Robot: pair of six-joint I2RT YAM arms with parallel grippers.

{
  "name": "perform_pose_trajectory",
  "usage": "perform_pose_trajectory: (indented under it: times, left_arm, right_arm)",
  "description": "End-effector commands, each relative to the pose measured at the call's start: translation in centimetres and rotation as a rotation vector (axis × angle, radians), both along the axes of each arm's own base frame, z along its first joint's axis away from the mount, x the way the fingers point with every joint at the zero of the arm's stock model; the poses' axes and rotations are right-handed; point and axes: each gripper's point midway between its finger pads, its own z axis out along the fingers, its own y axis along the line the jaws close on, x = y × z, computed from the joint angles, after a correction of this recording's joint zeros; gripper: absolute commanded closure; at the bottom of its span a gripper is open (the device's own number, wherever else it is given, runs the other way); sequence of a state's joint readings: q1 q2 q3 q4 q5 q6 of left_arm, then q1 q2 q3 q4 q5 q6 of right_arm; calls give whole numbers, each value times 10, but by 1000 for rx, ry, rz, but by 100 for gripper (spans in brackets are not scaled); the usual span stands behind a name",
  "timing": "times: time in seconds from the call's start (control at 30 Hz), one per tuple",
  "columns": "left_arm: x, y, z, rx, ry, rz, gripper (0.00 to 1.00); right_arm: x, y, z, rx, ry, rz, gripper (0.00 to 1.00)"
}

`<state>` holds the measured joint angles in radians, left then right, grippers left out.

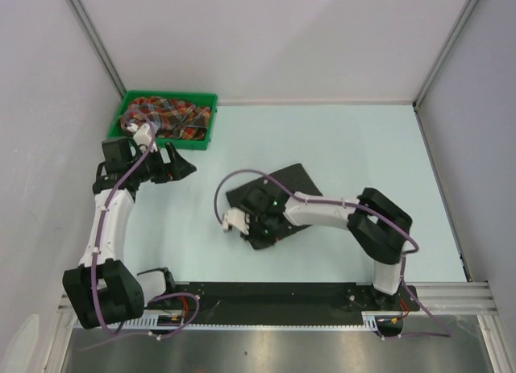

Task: Fold and stack the long sleeve shirts
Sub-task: Fold the shirt

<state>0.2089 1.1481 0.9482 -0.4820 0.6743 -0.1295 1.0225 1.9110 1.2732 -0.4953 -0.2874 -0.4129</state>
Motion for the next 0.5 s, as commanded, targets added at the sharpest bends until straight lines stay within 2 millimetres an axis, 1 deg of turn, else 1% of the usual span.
perform_pose_trajectory:
  times: [0.0, 0.03, 0.07, 0.1, 0.13, 0.17, 0.2, 0.23, 0.27, 0.3, 0.33, 0.37, 0.4, 0.43, 0.47]
  left_arm:
    - [-10, -35, -6, -95, 6, -226, 11]
    - [-15, -44, -10, -112, 24, -269, 12]
    - [-21, -61, -14, -120, 30, -342, 12]
    - [-25, -70, -29, -127, 74, -373, 12]
    - [-27, -79, -35, -126, 84, -408, 12]
    - [-37, -99, -44, -136, 119, -477, 12]
    - [-41, -107, -52, -142, 148, -506, 12]
    - [-46, -117, -67, -150, 203, -541, 12]
    - [-50, -122, -75, -159, 232, -557, 12]
    - [-52, -126, -80, -169, 246, -572, 12]
    - [-56, -130, -92, -188, 297, -577, 12]
    - [-63, -131, -103, -199, 340, -577, 12]
    - [-64, -133, -108, -209, 348, -581, 12]
    - [-69, -136, -115, -225, 379, -582, 14]
    - [-72, -137, -120, -232, 391, -580, 14]
  right_arm:
    - [-124, -93, 8, -175, 206, 466, 100]
    - [-137, -124, -4, -234, 227, 535, 100]
    - [-143, -139, 0, -250, 216, 571, 100]
    - [-148, -150, -3, -274, 202, 601, 95]
    - [-149, -174, -13, -338, 188, 617, 89]
    - [-148, -183, -14, -359, 167, 638, 79]
    - [-145, -189, -13, -369, 144, 630, 55]
    - [-139, -197, -14, -396, 120, 610, 48]
    - [-135, -199, -11, -401, 112, 582, 42]
    - [-130, -195, -3, -373, 96, 549, 31]
    - [-122, -195, 3, -348, 119, 492, 20]
    - [-114, -186, 16, -324, 127, 440, 16]
    - [-107, -181, 24, -292, 140, 388, 13]
    - [-101, -177, 35, -225, 202, 312, 12]
    - [-95, -171, 44, -179, 228, 272, 12]
